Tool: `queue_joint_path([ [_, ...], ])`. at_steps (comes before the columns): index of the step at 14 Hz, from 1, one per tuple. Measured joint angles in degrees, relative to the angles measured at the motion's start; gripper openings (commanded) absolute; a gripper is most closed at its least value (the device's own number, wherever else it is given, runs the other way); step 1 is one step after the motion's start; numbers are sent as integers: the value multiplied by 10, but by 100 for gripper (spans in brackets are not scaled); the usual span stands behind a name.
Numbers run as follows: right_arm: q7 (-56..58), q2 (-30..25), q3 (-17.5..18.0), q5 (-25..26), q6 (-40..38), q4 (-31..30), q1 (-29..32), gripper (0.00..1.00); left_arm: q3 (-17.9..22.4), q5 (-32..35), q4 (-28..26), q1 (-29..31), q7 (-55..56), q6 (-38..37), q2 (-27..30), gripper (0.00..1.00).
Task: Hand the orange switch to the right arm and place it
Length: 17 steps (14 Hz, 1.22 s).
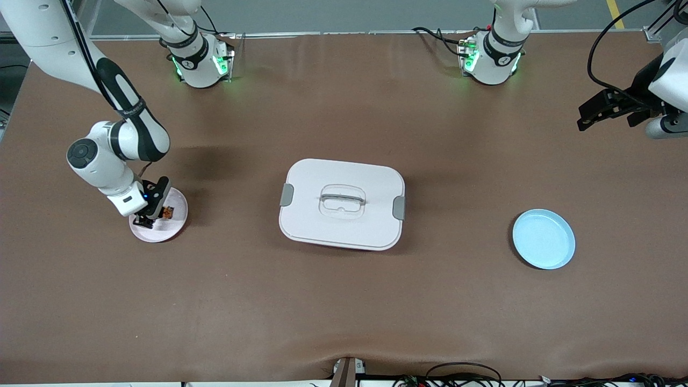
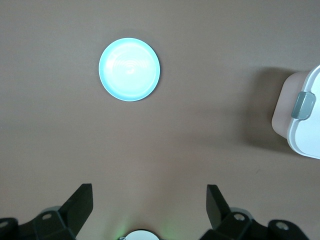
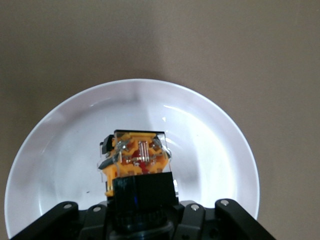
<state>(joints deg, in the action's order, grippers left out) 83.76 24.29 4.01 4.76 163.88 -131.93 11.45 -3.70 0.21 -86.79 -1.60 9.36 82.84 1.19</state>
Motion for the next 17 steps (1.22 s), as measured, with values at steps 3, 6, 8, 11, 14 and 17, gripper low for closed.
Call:
queue_joint_path([
  [3, -4, 3, 0, 0, 2, 0, 0, 65, 0, 0, 0, 0, 0, 0, 0, 100],
  [6, -12, 3, 0, 0, 5, 1, 0, 100, 0, 0, 0, 0, 0, 1, 0, 100],
  [8, -14, 3, 0, 0, 5, 1, 0, 100, 1, 0, 1, 0, 0, 2, 1, 100],
  [11, -14, 1, 0, 0, 5, 2, 1, 100, 2, 0, 3, 1, 0, 2, 2, 100],
  [14, -28, -16, -1, -1, -12, 6, 1, 100, 3, 0, 4, 10, 0, 2, 2, 100],
  [17, -135, -52, 0, -1, -72, 8, 1, 100, 3, 0, 4, 15, 0, 2, 2, 100],
])
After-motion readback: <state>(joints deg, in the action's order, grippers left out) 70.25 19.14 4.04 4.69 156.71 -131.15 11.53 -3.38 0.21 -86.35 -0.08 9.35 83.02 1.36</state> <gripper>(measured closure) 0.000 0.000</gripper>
